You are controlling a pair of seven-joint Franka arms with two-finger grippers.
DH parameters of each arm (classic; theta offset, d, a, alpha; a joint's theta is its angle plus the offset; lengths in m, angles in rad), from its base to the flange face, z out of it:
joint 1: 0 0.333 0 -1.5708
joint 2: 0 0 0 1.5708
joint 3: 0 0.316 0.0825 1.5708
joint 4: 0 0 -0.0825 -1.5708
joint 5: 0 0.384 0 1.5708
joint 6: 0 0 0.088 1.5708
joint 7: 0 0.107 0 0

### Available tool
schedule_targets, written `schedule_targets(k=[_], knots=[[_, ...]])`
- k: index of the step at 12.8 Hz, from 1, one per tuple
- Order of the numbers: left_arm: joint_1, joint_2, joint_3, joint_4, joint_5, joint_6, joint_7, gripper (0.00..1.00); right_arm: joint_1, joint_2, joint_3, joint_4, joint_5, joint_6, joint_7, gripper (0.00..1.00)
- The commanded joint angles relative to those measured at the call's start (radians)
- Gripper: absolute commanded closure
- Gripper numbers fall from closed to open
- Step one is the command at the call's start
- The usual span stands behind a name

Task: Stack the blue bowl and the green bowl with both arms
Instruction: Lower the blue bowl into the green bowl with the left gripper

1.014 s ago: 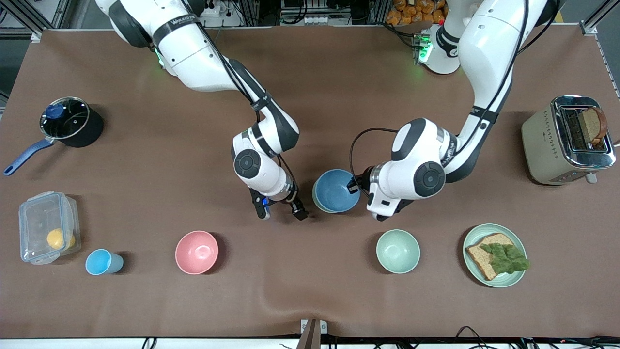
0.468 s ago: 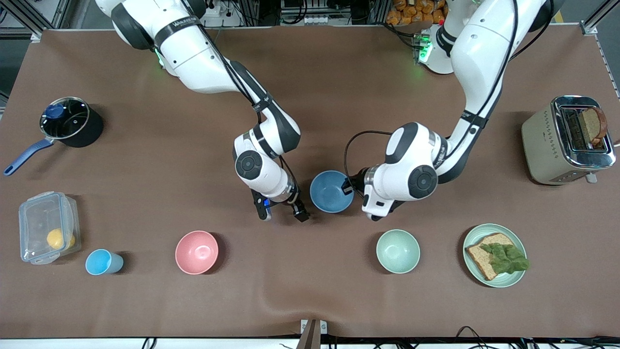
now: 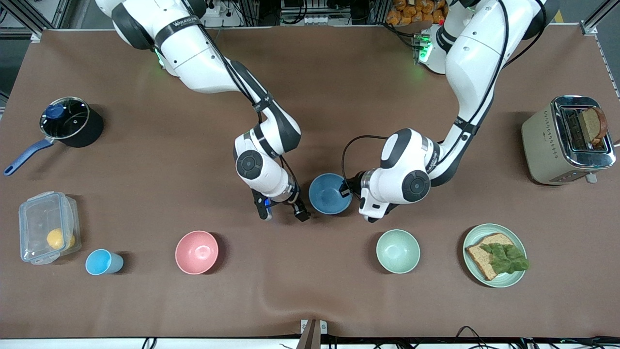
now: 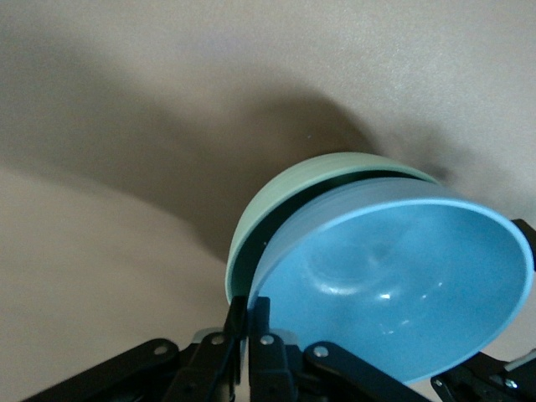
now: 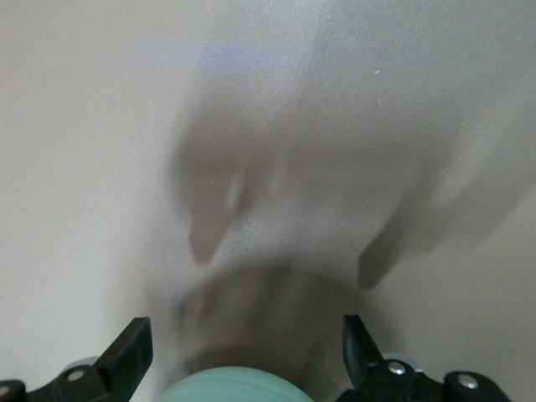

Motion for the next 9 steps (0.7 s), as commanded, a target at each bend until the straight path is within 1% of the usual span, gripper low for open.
schedule_targets(k=[1, 6, 9], knots=[[-0.003, 0.007, 0.005, 0.001, -0.011, 0.018, 0.014, 1.0, 0.013, 0.021, -0.007, 0.035, -0.003, -0.008, 0.033, 0.0], [0.006, 0.008, 0.009, -0.006, -0.011, 0.012, -0.009, 1.0, -0.004, 0.017, -0.001, 0.036, 0.005, -0.01, 0.048, 0.0], [0.009, 0.008, 0.012, -0.012, -0.013, 0.006, -0.01, 1.0, -0.003, 0.016, 0.002, 0.048, 0.035, -0.012, 0.047, 0.0]])
